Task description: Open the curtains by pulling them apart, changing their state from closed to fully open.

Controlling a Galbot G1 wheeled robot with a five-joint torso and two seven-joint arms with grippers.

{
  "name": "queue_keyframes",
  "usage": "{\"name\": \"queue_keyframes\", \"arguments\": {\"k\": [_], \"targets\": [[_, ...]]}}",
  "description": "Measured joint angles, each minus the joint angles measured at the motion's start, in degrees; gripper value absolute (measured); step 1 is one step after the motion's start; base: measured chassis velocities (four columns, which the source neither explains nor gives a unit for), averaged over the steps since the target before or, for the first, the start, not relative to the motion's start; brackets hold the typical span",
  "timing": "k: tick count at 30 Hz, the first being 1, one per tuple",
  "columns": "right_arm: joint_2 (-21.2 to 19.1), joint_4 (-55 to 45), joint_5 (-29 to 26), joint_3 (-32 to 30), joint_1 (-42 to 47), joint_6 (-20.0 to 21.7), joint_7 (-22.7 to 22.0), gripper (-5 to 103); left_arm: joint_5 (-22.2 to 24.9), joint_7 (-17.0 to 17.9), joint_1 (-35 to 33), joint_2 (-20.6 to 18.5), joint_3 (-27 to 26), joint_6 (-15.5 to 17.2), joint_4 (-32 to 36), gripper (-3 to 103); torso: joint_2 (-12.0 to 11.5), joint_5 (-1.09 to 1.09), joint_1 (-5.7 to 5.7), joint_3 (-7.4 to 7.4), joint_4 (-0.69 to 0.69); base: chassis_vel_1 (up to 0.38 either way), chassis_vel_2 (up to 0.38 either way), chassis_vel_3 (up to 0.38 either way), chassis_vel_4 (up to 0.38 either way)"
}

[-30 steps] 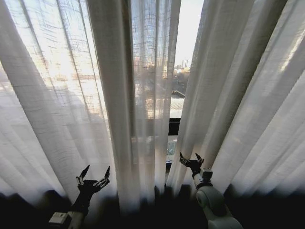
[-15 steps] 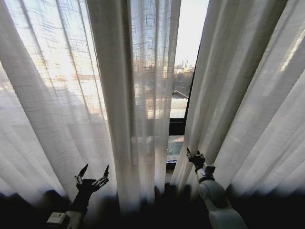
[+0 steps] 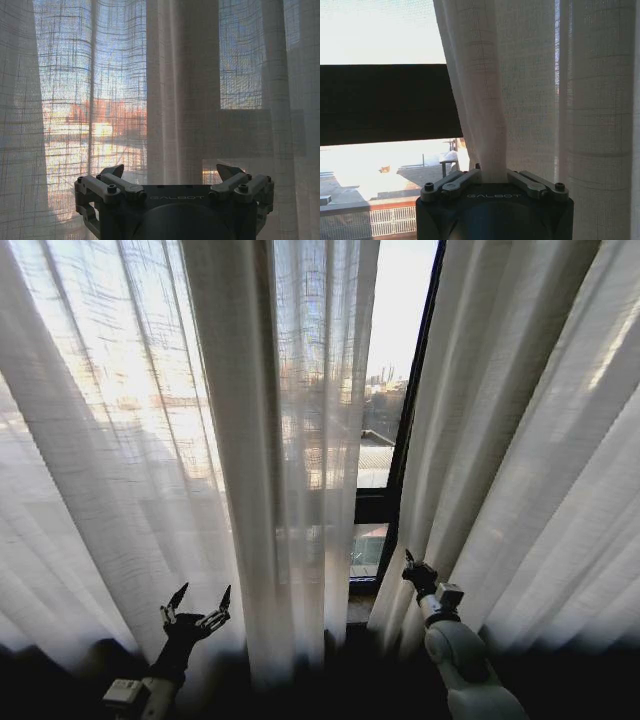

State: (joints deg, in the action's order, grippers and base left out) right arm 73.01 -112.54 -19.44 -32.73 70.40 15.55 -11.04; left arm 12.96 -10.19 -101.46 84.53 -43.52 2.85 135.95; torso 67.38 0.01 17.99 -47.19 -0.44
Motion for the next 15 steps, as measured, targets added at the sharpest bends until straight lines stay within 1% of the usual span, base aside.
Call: {"name": "queue_keyframes", "arguments": {"k": [5, 9, 15], "targets": [[0.10, -0.44, -0.29, 0.02, 0.21, 0.01, 0.76, 0, 0.27, 0.12, 0.04, -0.12, -0.26, -1.23, -0.18, 100, 0.00, 0.00, 0.00, 0.00, 0.00, 0.000, 0.000, 0.000, 0.000], [0.29, -1.12, -0.86, 0.02, 0.46, 0.01, 2.08, 0, 0.30, 0.14, -0.04, -0.12, -0.26, -1.33, 0.06, 100, 0.00, 0.00, 0.00, 0.00, 0.00, 0.000, 0.000, 0.000, 0.000], [0.40, -1.16, -0.82, 0.02, 0.68, -0.01, 2.40, 0, 0.31, 0.14, -0.10, -0.01, -0.15, -1.45, 0.13, 100, 0.01, -0.01, 0.00, 0.00, 0.00, -0.027, -0.028, 0.026, 0.028]]}}
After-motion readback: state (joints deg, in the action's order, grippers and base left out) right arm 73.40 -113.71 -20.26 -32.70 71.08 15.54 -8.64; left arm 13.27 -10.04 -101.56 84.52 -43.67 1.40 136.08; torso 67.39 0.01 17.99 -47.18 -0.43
